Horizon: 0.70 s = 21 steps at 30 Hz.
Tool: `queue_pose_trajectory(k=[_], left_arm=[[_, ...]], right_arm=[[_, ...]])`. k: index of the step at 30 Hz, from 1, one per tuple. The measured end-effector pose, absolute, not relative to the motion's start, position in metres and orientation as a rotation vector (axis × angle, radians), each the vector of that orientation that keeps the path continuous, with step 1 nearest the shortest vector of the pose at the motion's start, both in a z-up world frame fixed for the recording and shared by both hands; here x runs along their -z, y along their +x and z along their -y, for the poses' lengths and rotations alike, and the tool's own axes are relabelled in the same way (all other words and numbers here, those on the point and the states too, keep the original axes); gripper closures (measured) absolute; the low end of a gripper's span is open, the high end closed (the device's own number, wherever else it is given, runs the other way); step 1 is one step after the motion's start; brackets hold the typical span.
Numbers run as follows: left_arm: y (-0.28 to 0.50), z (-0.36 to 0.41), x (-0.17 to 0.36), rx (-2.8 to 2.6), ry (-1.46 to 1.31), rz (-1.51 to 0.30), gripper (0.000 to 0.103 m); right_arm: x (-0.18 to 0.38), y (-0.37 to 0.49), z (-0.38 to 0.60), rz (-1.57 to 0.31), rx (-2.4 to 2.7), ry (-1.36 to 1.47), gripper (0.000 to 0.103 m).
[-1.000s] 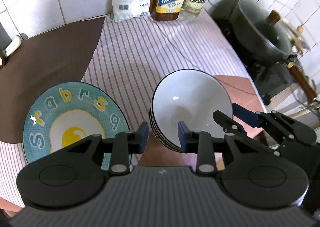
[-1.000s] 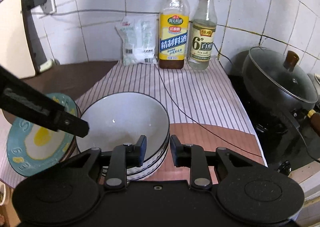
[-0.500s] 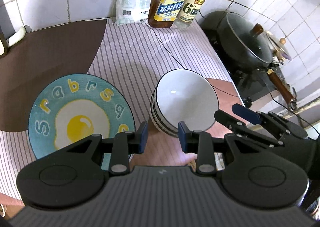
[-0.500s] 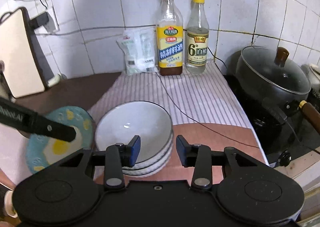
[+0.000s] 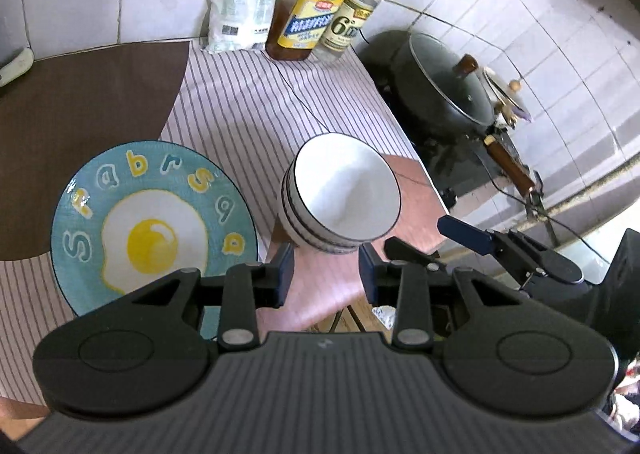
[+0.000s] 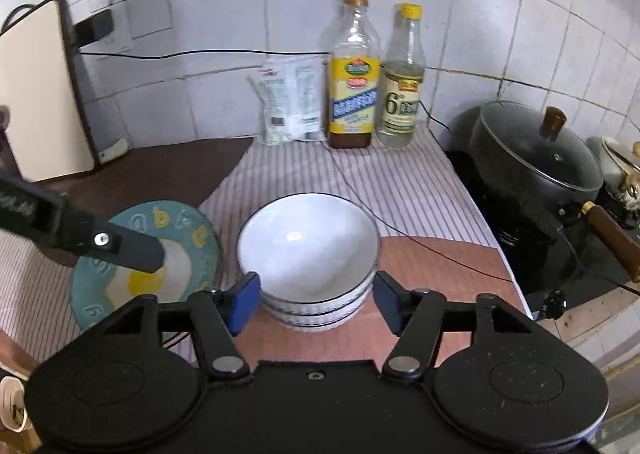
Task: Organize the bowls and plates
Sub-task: 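Grasp the rim of the stacked bowls with the left gripper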
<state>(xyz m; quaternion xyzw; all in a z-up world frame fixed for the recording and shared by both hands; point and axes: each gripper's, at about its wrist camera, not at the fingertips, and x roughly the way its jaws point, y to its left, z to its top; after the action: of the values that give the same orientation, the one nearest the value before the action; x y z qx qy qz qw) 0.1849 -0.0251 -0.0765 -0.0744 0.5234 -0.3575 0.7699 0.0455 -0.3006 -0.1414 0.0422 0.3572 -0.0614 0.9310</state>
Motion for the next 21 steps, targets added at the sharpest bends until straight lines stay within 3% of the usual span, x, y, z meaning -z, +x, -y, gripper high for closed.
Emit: queue_pose_trajectory(k=[6,13,16,21], left_arm=[[0.186,0.023,0.079,0.796,-0.141,-1.12,0.062],[0.186,0.024,0.089,0.79,-0.219,-1.118,0.06],[0.184,0.027,0.096,0.776,-0.239,-1.126,0.057],[0.176,0.036,0.099,0.759,-0.196,-1.129,0.051]], right_arm=[[0.157,0.042,0.291,-0.702,0.101,0.078,0.017],[0.17,0.042,0.296,-0.682,0.116,0.081,0.017],[0.177,0.038,0.3,-0.692,0.103,0.062,0.009],[0.204,0.04,0.311,-0.704,0.093,0.008,0.008]])
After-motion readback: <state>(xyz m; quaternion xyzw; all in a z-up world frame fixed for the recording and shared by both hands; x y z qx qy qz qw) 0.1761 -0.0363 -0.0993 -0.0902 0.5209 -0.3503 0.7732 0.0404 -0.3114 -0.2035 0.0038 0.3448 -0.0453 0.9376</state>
